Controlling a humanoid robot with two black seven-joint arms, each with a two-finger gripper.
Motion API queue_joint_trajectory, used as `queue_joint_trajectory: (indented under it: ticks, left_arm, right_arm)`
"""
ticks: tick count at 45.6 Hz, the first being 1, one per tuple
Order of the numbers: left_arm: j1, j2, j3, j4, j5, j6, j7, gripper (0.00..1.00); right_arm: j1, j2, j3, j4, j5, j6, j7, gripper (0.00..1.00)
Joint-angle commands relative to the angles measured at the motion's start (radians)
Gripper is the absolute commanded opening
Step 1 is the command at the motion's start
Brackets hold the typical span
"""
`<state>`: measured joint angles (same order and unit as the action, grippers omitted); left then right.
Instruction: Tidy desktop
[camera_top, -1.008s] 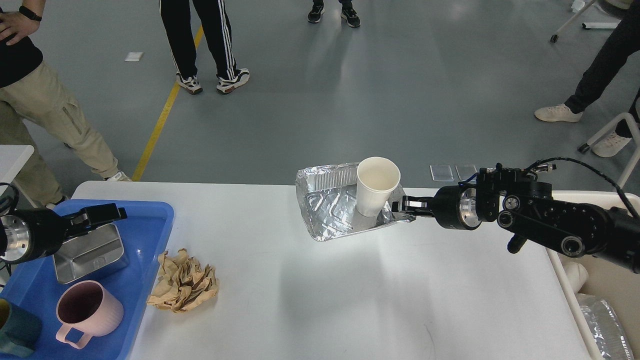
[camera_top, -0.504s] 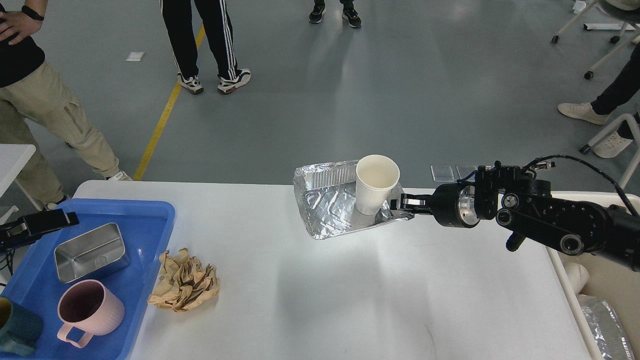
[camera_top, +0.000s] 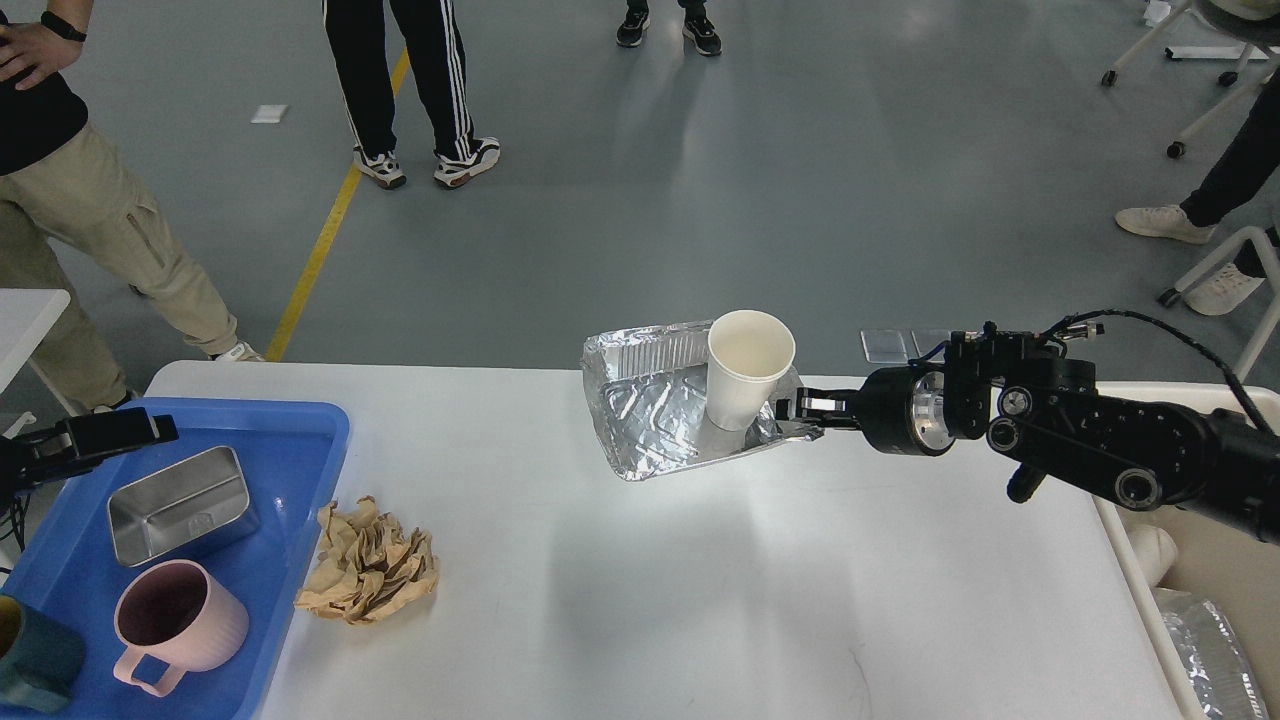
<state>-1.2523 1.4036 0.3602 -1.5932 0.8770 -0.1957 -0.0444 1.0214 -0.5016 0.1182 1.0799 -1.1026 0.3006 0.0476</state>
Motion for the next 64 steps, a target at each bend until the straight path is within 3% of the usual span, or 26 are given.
queue_joint_trajectory:
  ticks: [1,10,28,45,52,60,64]
  left_arm:
    - [0.013,-0.083,0.002,0.035,0.128,0.001,-0.005,0.97]
    - [0.028,-0.227,0.011,0.151,0.302,-0.001,-0.031,0.97]
    - [0.111,-0.529,0.028,0.305,0.402,0.002,-0.028,0.97]
    - [0.158,-0.629,0.074,0.397,0.476,0.007,-0.034,0.97]
    - [0.189,-0.672,0.072,0.449,0.507,0.016,-0.072,0.97]
    - [0.198,-0.699,0.071,0.470,0.507,0.038,-0.087,0.97]
    - [0.200,-0.706,0.072,0.472,0.508,0.042,-0.120,0.96]
  right_arm:
    - [0.000,-0.003,0.004,0.002,0.001,0.000,0.000,0.00]
    - [0.000,-0.005,0.014,0.003,0.001,0.000,0.000,0.00]
    - [0.006,-0.005,0.020,0.003,0.001,0.000,0.000,0.00]
    - [0.006,-0.011,0.026,0.003,0.001,0.000,0.000,0.00]
    - [0.005,-0.014,0.026,0.011,0.001,0.000,0.000,0.00]
    - [0.003,-0.018,0.026,0.012,0.001,-0.002,0.000,0.00]
    - [0.003,-0.018,0.026,0.012,0.001,-0.002,0.000,0.00]
